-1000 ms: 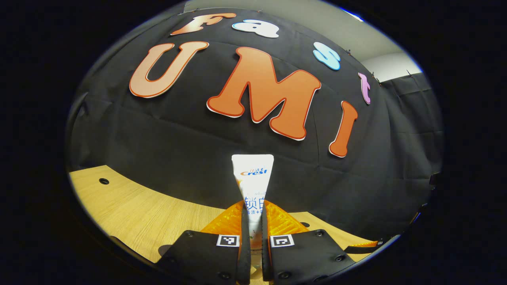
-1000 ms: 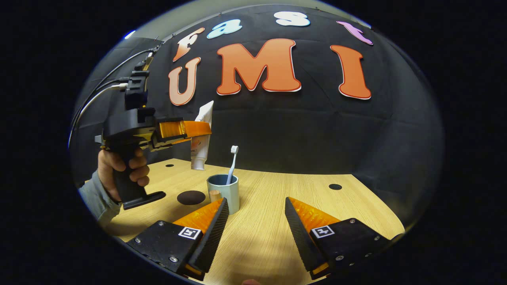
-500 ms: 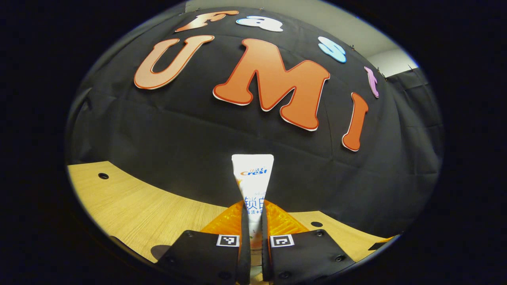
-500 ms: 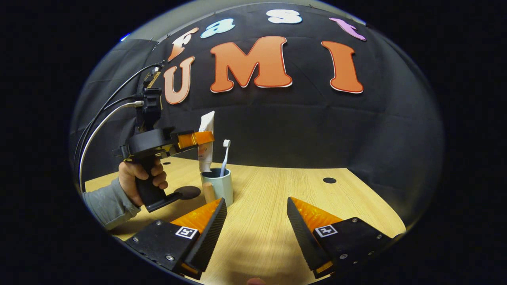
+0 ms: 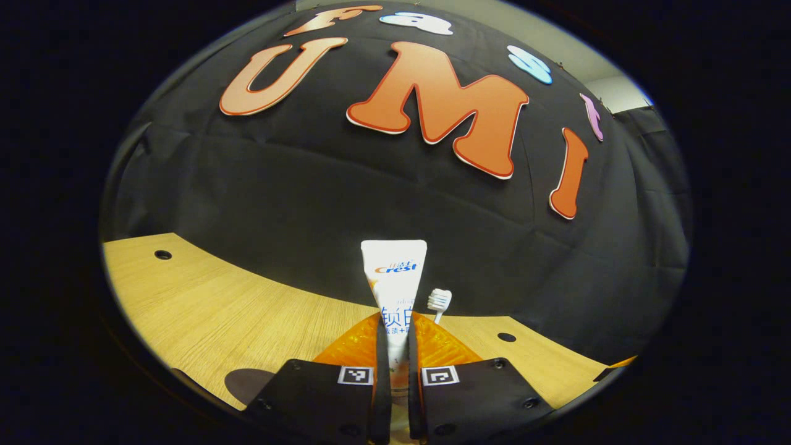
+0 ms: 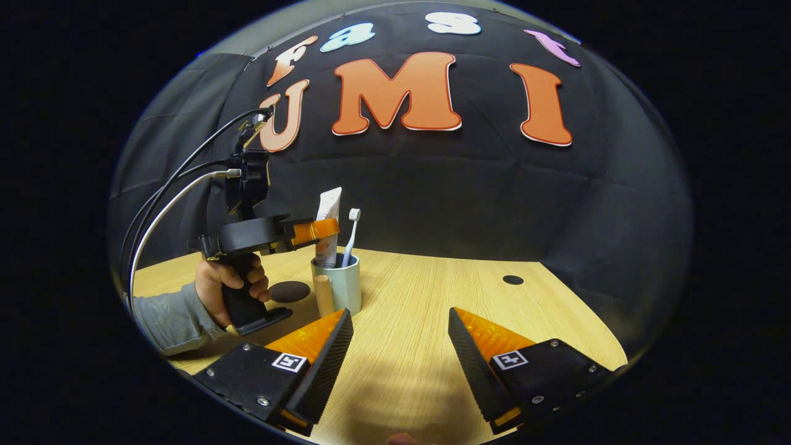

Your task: Put the toothbrush and toothpaste on the desktop into the cup, then pick up the cup and place it on the coaster on the desktop.

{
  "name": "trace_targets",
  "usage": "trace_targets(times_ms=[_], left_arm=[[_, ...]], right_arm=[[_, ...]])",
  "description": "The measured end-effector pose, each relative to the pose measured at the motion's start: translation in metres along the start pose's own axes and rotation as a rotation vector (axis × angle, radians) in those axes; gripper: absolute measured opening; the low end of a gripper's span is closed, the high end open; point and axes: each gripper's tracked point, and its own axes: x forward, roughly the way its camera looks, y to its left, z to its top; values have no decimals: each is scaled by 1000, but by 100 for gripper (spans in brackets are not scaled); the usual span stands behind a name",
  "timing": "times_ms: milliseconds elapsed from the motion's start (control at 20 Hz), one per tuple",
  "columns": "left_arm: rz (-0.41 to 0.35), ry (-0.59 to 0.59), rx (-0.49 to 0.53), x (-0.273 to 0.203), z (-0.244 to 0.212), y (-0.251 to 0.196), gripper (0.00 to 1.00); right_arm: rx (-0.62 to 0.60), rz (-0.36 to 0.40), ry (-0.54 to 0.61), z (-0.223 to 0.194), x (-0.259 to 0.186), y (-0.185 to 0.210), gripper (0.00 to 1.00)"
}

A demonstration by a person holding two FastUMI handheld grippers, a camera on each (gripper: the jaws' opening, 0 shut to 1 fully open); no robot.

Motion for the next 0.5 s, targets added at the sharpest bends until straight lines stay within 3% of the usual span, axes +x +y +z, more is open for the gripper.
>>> trace_targets(times_ms=[350, 400, 450, 500], left_arm=[[-30, 64, 89, -16, 0, -5, 33], [-32, 76, 87, -18, -1, -5, 44], [-28, 86, 92, -22, -1, -3, 44], [-28, 79, 102, -26, 4, -4, 52]], right_arm=[[40, 23, 46, -6, 8, 11, 96], [42, 25, 44, -4, 8, 13, 96], [41, 27, 41, -1, 9, 15, 96], [38, 30, 38, 2, 10, 18, 96]])
